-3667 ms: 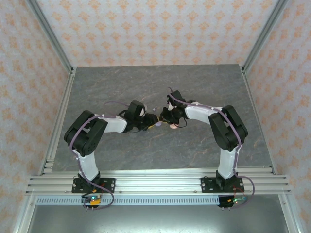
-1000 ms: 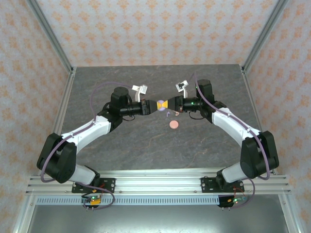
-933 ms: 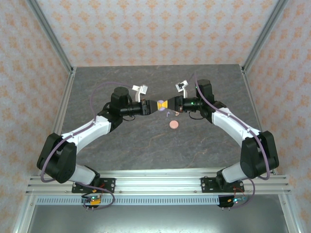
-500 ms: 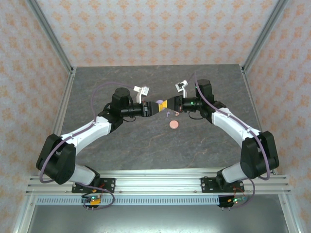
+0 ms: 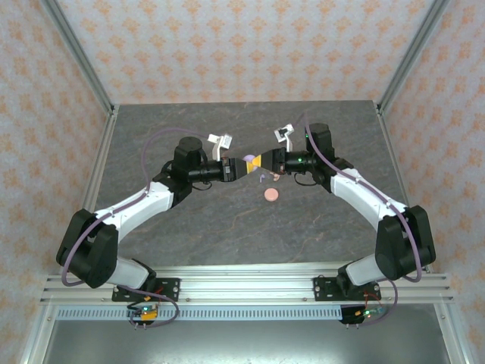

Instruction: Insert wireless bluetooth earbuds into charging case

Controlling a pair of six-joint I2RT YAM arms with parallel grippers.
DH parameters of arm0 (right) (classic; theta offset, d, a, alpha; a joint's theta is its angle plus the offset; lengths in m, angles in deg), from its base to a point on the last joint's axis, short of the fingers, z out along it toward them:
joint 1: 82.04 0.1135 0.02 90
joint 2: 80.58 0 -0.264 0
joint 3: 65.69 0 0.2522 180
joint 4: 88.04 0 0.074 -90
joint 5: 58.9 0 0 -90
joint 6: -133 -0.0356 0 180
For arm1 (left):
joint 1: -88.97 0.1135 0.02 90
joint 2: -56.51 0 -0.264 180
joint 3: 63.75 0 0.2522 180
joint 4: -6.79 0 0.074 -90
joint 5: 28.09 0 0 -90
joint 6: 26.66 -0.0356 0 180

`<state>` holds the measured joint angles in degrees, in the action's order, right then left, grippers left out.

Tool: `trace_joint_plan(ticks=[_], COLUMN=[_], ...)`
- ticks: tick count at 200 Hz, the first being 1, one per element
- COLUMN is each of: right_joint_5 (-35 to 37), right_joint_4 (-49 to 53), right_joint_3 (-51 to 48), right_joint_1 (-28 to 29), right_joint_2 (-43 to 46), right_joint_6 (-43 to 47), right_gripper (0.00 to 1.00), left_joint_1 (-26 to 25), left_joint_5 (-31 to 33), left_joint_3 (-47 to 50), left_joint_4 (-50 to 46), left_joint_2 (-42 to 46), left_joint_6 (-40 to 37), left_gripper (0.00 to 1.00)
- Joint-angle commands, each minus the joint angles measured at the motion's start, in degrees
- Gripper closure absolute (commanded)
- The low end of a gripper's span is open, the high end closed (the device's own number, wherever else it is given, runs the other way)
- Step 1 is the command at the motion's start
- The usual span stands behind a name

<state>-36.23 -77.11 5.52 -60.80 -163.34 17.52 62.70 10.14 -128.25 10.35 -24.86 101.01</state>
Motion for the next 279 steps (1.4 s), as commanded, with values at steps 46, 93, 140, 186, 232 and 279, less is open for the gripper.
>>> trace_joint_plan(ticks=[46,93,140,186,232,279], right_joint_5=[-0.9,8.0,17.8,22.8,26.2,28.4], right_joint_4=[3.2,12.3,19.4,17.2,20.8,23.4], right_joint_3=[1.6,3.0,2.9,-1.2,-5.1,-10.7], right_joint_1=[2.4,2.4,2.4,2.4,2.4,2.6], right_joint_2=[2.2,5.9,9.5,5.4,-0.5,2.2], right_joint_6=[5.2,9.7,12.4,10.5,12.6,11.3], right_gripper=[0.76,0.54,0.49,0.54,0.57,0.57], left_joint_1=[-0.8,-0.9,-0.8,-0.9,-0.8,-1.1], left_joint_5=[1.6,3.2,6.2,9.4,15.9,17.9], left_joint_3=[-0.7,-1.9,0.5,0.2,3.5,0.2], left_joint_4=[2.2,-3.6,1.6,-1.1,-7.6,-20.6], left_joint_2=[0.1,1.1,1.3,-5.9,-9.1,-11.5], left_joint_6=[0.8,-5.9,-11.1,-11.3,-10.5,-14.3], left_gripper=[0.7,0.66,0.68,0.85,0.77,0.73])
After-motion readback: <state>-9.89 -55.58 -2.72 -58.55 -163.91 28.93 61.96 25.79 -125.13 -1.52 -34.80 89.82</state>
